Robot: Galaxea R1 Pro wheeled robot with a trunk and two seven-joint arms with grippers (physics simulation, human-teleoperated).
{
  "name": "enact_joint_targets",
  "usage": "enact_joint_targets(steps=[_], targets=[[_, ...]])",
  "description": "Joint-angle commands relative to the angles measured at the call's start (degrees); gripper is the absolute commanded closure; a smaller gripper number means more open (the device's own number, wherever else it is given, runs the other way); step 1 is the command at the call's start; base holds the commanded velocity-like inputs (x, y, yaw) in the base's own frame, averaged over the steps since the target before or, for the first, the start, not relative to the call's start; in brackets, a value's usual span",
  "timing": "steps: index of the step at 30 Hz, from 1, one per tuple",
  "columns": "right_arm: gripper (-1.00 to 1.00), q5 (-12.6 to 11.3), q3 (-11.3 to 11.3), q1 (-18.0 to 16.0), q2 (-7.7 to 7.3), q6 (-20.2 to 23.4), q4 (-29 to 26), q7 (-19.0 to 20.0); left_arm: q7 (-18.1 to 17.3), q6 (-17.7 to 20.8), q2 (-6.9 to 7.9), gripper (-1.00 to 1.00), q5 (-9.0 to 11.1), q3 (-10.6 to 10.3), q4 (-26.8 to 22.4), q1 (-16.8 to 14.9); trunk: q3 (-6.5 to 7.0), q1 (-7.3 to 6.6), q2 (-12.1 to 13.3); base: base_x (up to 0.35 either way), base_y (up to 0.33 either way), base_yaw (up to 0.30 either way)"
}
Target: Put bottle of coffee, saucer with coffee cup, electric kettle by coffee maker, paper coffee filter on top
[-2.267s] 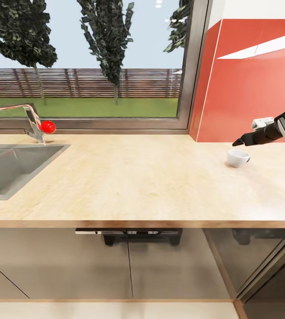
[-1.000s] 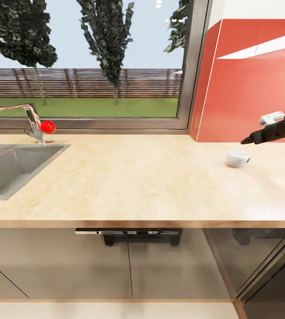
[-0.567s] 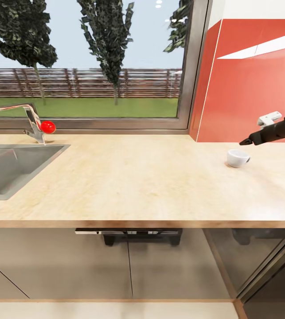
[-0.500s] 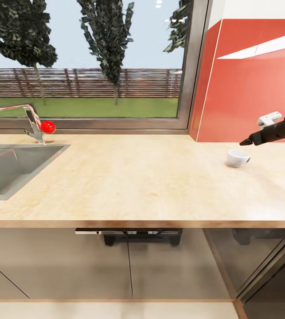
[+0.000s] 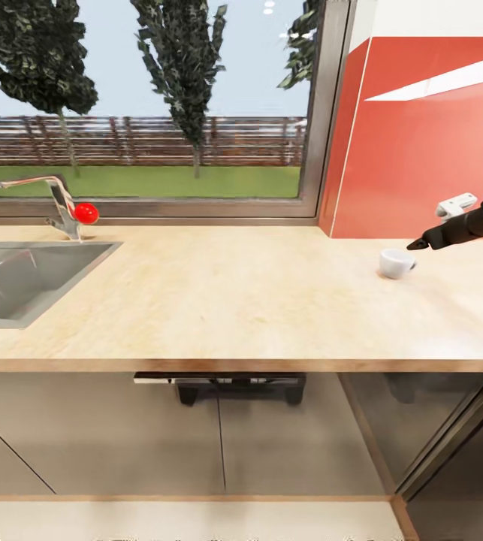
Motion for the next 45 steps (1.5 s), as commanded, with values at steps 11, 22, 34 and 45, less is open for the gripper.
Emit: enact_joint_targets(steps=[11,22,34,45], targets=[[-1.0,0.7,0.3,0.0,-0.06,0.2,0.3,0.4,-0.2,-0.2,0.0,-1.0,-0.4,0.5,0.1,-0.1,-0.05,-0.02,0.0,-0.023,0.0,0.0],[-1.0,0.5,-0.1,0.0,0.05,6.7,0.2,0.0,-0.2,-0.2,0.0,-1.0,-0.4,0.5,0.1,-0.1,-0.05,-0.02,0.0,-0.001,0.0,0.0],[-1.0,0.4,-7.9,0.0,0.03,12.4,0.2,-0.2,-0.2,-0.2,-0.07,-1.0,-0.4,0.5,0.1,-0.1,-0.05,-0.02,0.0,0.0,0.0,0.0],[-1.0,0.5,-8.9,0.0,0.03,12.6,0.2,-0.2,-0.2,-0.2,-0.08,-1.0,-0.4,0.5,0.1,-0.1,-0.05,-0.02,0.0,0.005,0.016,0.0]])
